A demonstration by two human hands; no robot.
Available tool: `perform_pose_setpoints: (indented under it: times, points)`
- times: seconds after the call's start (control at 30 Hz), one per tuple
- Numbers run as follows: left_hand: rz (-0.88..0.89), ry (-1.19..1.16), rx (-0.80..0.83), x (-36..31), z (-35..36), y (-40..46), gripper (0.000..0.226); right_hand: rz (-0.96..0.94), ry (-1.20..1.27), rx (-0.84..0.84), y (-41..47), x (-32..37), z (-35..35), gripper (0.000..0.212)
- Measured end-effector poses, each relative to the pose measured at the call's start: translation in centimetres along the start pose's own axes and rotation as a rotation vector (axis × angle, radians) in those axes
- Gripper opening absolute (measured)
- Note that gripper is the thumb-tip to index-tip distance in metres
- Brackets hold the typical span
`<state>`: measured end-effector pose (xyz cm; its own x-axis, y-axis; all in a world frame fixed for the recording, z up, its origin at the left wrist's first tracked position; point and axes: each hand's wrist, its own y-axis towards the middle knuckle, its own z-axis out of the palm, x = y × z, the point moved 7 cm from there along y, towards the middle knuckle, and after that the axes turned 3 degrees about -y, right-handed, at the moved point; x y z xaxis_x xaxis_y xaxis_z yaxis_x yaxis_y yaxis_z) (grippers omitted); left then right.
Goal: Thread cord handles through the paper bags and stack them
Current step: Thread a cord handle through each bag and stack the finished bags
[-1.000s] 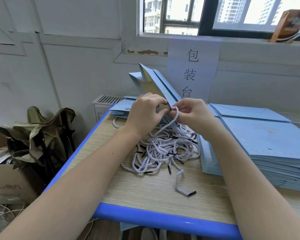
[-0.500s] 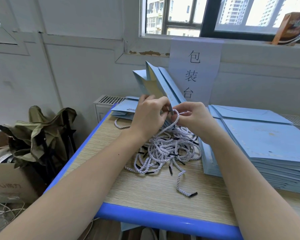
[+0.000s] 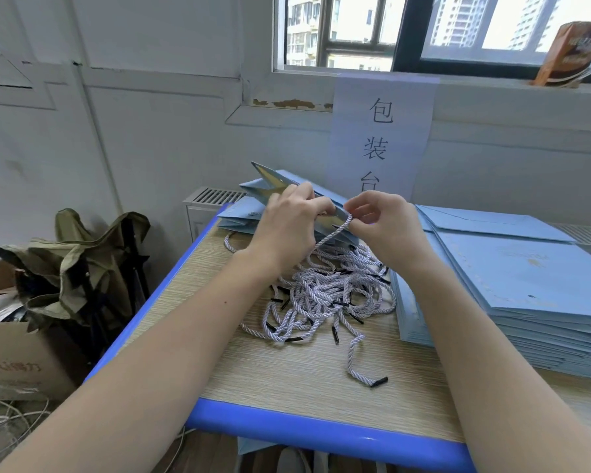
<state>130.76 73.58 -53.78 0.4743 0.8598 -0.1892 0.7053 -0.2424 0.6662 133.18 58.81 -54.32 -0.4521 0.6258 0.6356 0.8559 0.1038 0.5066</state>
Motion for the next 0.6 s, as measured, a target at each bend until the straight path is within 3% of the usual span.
perform_pose_setpoints:
  times: [0.33,0.47,0.6]
  points:
    - [-0.078,0.056,0.022,0.9,0.1,0.2,0.03,0.014,-0.042,-0.056,-0.3,0.2,-0.3,0.015]
    - [-0.066,-0.056,-0.117,1.0,-1.3,0.1,0.007,0.023,-0.058,-0.059,-0.3,0.2,-0.6,0.017]
    - [-0.043,0.008,-0.259,1.5,-2.6,0.3,0.022,-0.011,-0.076,0.024,-0.3,0.4,-0.1,0.027]
